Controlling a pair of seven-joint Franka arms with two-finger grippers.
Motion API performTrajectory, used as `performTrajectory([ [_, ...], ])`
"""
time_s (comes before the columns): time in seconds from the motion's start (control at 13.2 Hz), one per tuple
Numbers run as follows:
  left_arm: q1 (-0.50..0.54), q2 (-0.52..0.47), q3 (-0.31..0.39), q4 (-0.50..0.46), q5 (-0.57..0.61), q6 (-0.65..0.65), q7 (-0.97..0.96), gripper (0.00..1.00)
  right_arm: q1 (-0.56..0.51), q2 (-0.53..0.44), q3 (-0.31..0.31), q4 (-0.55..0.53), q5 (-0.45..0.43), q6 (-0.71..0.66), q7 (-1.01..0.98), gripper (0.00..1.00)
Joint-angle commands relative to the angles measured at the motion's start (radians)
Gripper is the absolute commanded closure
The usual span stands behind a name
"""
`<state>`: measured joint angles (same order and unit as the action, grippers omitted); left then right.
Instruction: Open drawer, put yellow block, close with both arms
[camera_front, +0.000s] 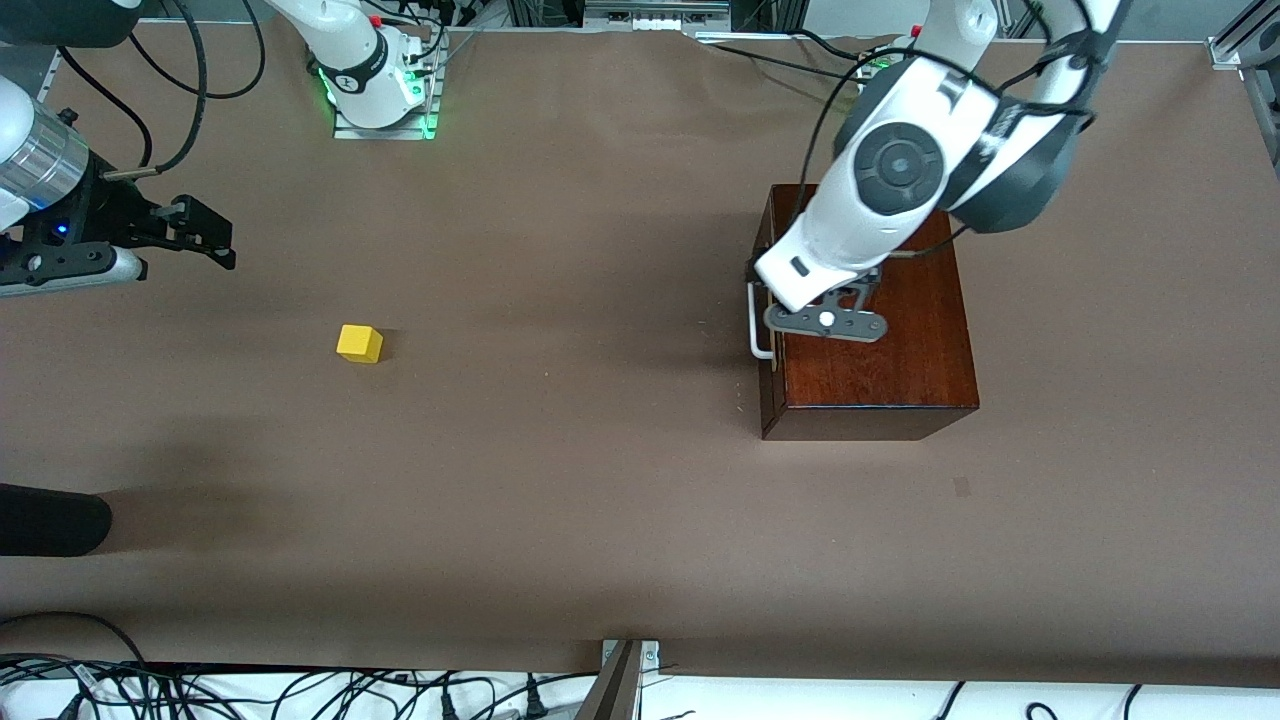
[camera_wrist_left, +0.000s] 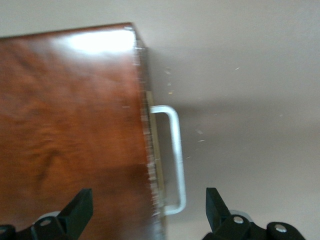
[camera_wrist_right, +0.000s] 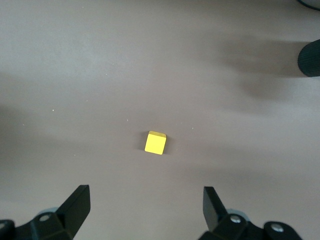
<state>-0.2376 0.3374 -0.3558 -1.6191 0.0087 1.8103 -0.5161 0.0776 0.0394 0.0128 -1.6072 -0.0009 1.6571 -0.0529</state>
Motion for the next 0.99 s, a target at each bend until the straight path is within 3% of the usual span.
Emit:
performTrajectory([
  [0.0, -0.098, 0.063, 0.006, 0.027, 0.014, 0.061, -0.125, 0.00, -0.009, 0.008, 0.006, 0.023, -0.004, -0.006, -0.001, 0.00],
  [0.15, -0.132, 0.092, 0.001, 0.019, 0.097, 0.069, -0.171, 0.00, -0.007, 0.008, 0.006, 0.023, -0.002, -0.006, -0.001, 0.00],
  [0.3, -0.169, 0.124, 0.005, 0.015, 0.108, 0.084, -0.240, 0.00, -0.005, 0.011, 0.006, 0.023, -0.005, -0.006, -0.001, 0.00],
  [0.53, -0.174, 0.118, 0.001, -0.053, 0.170, 0.086, -0.262, 0.00, -0.005, 0.008, 0.006, 0.023, -0.004, -0.010, 0.001, 0.00],
  [0.91, -0.175, 0.130, 0.001, -0.079, 0.215, 0.087, -0.271, 0.00, -0.004, 0.014, 0.007, 0.023, 0.001, -0.014, 0.004, 0.00],
])
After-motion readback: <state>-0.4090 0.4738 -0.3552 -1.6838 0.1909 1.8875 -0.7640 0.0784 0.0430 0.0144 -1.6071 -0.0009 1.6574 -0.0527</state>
